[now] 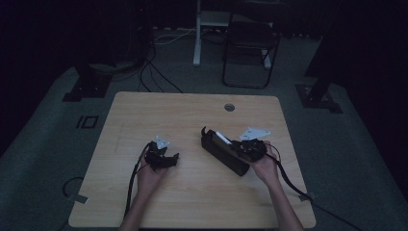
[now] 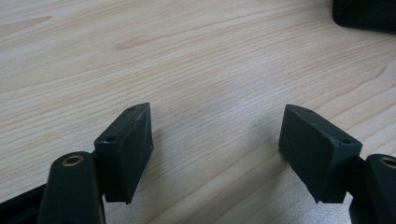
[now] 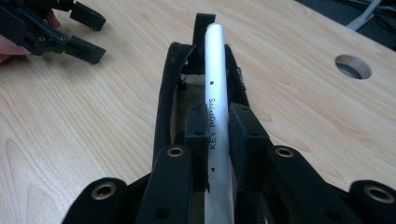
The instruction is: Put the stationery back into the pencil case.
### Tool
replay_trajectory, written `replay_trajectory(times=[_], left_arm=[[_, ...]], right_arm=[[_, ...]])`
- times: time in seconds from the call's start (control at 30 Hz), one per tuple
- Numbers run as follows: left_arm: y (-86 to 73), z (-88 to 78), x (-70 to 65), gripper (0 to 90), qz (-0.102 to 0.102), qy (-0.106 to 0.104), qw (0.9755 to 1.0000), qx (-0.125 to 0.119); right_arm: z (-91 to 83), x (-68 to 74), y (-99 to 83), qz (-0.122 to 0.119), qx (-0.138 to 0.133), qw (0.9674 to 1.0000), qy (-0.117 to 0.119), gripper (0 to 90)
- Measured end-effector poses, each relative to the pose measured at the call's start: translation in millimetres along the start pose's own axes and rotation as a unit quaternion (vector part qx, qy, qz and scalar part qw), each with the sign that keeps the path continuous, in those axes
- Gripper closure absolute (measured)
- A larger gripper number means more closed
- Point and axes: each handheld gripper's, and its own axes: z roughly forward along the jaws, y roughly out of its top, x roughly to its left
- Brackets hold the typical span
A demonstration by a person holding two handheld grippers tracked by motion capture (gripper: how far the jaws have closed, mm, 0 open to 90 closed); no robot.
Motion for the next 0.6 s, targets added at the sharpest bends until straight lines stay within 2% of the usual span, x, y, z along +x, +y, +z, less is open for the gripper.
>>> replay_trajectory(times=[0.37,0.47,0.6], left_arm=[[0.0,0.0,0.0,26.5,0.000,0.000,1.0000,0.000],[0.0,0.0,0.0,26.5,0.000,0.000,1.0000,0.000],[0.0,0.0,-0.1,26.5,0.000,0.000,1.0000,0.000]], right_arm=[[10.9,-0.6,-3.5,0.012,0.005,0.9998,0.012,77.9],[10.7,-0.9,-3.4,0.018,-0.004,0.9998,0.012,64.7],[6.8,-2.3,-2.3,0.027,-0.018,0.9995,0.006,54.5]])
